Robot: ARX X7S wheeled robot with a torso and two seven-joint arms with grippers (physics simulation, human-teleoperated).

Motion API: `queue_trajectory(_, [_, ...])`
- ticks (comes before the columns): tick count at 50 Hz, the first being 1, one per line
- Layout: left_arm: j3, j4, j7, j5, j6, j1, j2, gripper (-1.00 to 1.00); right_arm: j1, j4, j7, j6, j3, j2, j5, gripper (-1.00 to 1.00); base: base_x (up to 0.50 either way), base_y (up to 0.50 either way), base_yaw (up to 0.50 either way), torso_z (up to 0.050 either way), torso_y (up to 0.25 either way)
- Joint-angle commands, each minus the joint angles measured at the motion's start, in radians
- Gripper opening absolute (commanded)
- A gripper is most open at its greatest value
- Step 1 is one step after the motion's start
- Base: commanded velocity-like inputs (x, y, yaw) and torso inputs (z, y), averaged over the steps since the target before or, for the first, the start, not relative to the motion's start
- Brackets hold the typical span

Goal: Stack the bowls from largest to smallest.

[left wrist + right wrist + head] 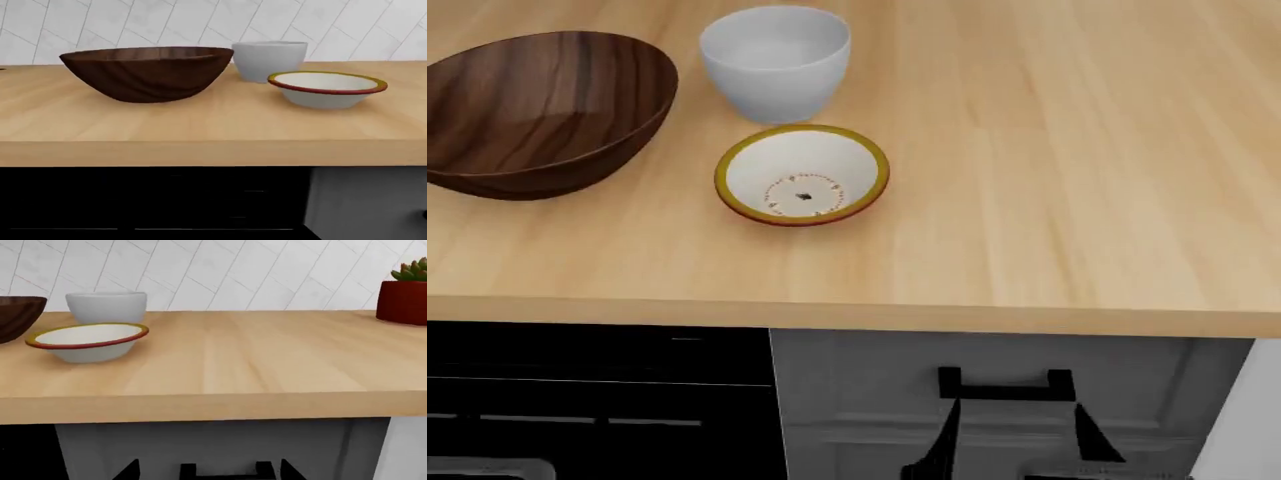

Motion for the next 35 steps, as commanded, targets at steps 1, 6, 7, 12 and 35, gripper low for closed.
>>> queue_trajectory(1, [-0.039, 0.514, -0.023, -0.074, -0.563, -0.109, -0.057, 1.0, 0.061, -0.46, 0.024, 0.428, 0.052, 0.038, 0.0, 1.0, 0.0, 0.0, 0.0, 0.0, 0.0])
queue_trajectory(6, [-0.097, 0.664, -0.107, -0.222, -0.799, -0.243, -0.103, 1.0, 0.156, -0.634, 0.025, 0.642, 0.091, 0.038, 0.056, 1.0, 0.0, 0.0, 0.0, 0.0, 0.0])
queue_trajectory(7, [-0.116, 0.664, -0.246, -0.372, -0.811, -0.274, -0.177, 1.0, 0.171, -0.658, 0.024, 0.679, 0.102, 0.04, 0.066, 1.0, 0.0, 0.0, 0.0, 0.0, 0.0])
queue_trajectory(12, [-0.172, 0.652, -0.498, -0.749, -0.841, -0.32, -0.295, 1.0, 0.184, -0.676, 0.035, 0.729, 0.128, 0.051, 0.085, 1.0, 0.0, 0.0, 0.0, 0.0, 0.0])
queue_trajectory(35, [-0.229, 0.557, -0.408, -0.733, -0.656, -0.207, -0.335, 1.0, 0.107, -0.596, 0.059, 0.665, 0.104, 0.065, 0.085, 1.0, 0.0, 0.0, 0.0, 0.037, 0.0])
